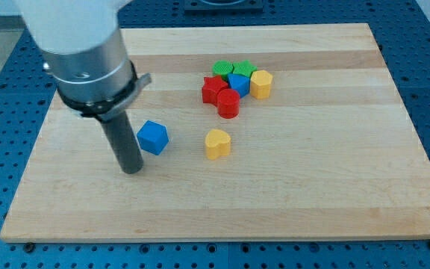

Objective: Move blue cube left to the yellow heart

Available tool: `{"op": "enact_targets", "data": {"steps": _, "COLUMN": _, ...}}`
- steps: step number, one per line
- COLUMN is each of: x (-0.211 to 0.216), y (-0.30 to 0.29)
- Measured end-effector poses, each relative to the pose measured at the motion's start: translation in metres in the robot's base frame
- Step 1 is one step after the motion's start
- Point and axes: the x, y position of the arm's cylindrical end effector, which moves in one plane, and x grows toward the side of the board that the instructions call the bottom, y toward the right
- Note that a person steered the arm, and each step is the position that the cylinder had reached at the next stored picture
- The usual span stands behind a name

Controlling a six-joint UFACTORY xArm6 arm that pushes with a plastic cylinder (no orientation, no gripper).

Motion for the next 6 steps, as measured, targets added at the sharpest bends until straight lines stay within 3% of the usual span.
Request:
{"op": "enact_targets", "data": {"steps": 2, "x": -0.035, "y": -0.016}}
{"op": "enact_targets", "data": {"steps": 6, "x": -0.047, "y": 0.026}}
